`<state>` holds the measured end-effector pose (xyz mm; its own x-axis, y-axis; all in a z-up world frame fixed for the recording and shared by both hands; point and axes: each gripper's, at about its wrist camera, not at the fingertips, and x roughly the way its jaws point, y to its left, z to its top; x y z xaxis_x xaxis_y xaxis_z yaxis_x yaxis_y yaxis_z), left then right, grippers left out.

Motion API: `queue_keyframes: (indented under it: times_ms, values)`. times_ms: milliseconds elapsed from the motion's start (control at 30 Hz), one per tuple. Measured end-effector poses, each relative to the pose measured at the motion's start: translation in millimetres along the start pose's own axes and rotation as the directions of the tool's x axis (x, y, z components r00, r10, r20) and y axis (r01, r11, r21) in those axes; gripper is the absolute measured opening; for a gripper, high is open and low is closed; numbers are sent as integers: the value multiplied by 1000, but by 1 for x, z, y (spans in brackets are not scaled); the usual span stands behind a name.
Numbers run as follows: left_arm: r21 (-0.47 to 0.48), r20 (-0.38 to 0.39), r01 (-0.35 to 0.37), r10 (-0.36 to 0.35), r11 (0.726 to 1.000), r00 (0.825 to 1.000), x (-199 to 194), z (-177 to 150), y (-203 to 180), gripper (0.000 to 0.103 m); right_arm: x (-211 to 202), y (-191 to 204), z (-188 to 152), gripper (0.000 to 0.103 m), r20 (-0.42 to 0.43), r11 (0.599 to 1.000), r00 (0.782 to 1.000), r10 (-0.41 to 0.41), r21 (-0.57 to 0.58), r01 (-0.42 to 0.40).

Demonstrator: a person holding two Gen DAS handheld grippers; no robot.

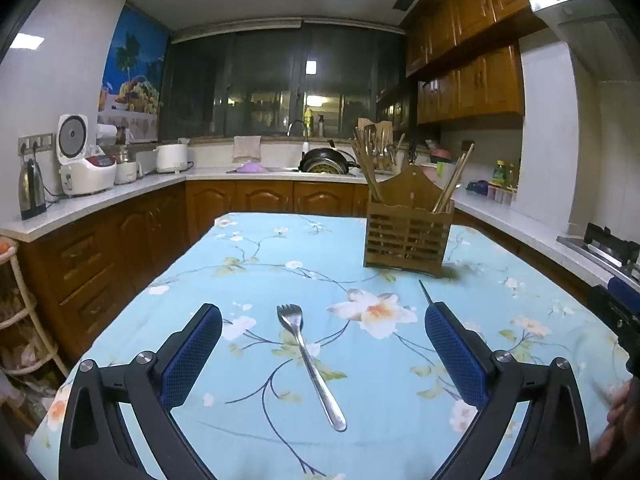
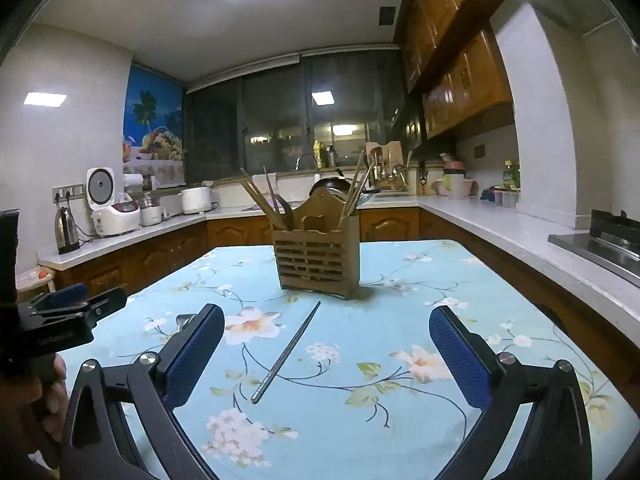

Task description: Organize utensils

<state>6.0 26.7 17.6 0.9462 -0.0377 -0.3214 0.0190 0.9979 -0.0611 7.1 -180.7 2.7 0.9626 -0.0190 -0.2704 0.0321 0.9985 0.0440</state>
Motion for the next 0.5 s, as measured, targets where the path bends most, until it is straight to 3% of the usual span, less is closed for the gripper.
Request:
queue_keyframes:
  times_ms: [167,500]
  values:
    - [42,27,-27,26,999,999,-6,-8,-4,102,-4,-2,-4,103,14,1000,1000,-9,0,9]
    - [26,11,-49,48,998,999,-5,-14,7,102,-7,-5,-9,103,21,1000,1000,-20,1,20]
